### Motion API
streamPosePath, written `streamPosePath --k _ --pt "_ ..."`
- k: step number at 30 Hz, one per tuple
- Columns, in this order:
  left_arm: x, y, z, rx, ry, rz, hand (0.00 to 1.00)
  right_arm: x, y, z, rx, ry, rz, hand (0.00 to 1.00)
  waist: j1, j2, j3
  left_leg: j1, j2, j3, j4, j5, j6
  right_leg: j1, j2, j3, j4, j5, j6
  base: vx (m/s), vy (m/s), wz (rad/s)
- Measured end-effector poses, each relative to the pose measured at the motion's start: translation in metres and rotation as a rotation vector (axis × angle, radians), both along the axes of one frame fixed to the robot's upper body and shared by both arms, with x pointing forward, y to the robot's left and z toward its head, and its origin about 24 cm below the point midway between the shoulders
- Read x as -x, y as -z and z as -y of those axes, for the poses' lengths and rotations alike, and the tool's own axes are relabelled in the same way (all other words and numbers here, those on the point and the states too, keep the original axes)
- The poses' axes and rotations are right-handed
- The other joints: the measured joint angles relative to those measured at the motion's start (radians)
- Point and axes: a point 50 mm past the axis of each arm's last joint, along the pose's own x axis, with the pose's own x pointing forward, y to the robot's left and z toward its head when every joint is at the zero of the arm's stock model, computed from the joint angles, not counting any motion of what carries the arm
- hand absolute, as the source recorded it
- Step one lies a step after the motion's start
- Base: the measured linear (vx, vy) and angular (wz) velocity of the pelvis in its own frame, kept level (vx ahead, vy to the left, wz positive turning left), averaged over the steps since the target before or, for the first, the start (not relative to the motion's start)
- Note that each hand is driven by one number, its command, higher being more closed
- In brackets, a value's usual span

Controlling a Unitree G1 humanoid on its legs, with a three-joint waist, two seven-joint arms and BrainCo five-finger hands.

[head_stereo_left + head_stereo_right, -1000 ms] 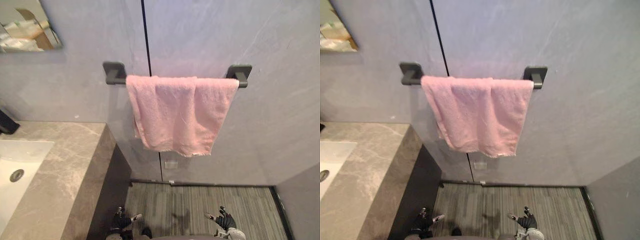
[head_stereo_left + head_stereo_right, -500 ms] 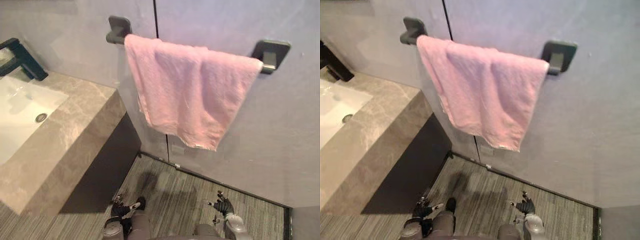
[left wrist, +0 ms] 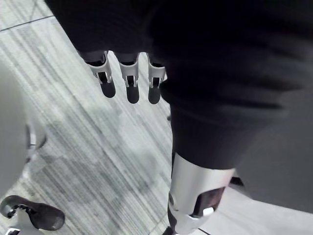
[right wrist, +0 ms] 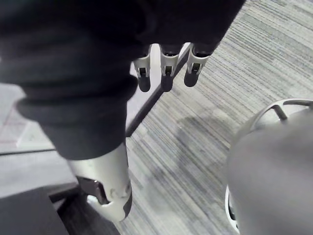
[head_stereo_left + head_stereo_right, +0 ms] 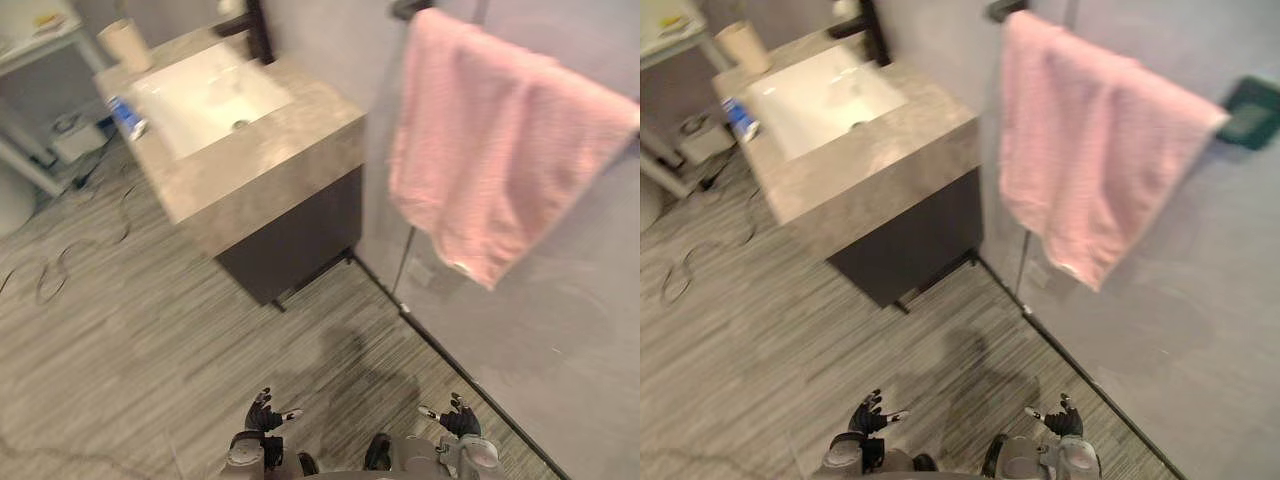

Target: Organize washtable

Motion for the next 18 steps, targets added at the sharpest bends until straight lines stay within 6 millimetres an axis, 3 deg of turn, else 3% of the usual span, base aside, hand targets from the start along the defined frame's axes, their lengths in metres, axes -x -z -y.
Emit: streamPosePath --k 2,7,14,16,18 --pt "0.008 0.003 -0.005 -0.020 0.012 -0.027 0.00 -0.003 0.001 -0.004 -0.016 0.003 -0.006 0.00 0.008 -0.004 -0.002 0.019 -0.019 -0.046 -0.087 0.069 0.020 0.038 0.018 -0.007 -0.084 0.071 0.021 -0.15 0.140 0.71" --pt "0.031 0.009 -0.020 -0.045 -0.003 -0.094 0.00 -0.004 0.002 -0.007 -0.023 -0.001 -0.010 0.00 0.009 0.008 -0.016 0.029 -0.061 -0.114 -0.167 0.130 0.062 0.075 0.011 -0.036 -0.162 0.138 0.050 -0.14 0.145 0.38" --pt "0.027 0.007 -0.032 -0.067 -0.013 -0.086 0.00 0.002 0.006 -0.011 -0.036 0.003 -0.049 0.00 0.024 -0.039 -0.016 -0.038 -0.076 -0.195 -0.168 0.154 0.070 0.084 -0.027 -0.177 -0.159 0.144 0.055 -0.09 0.031 0.62" --pt "0.026 0.006 -0.036 -0.066 -0.044 -0.080 0.00 0.003 0.007 -0.011 -0.035 0.003 -0.057 0.00 0.029 -0.055 -0.010 -0.052 -0.076 -0.144 -0.167 0.155 0.071 0.085 -0.038 -0.208 -0.162 0.124 0.085 -0.02 0.026 0.58" --pt "0.026 0.004 -0.044 -0.068 -0.096 -0.068 0.00 0.005 0.008 -0.013 -0.031 0.006 -0.069 0.00 0.032 -0.080 0.001 -0.091 -0.065 -0.071 -0.051 0.124 0.114 0.080 -0.081 -0.230 -0.103 0.075 0.124 0.06 0.078 0.47"
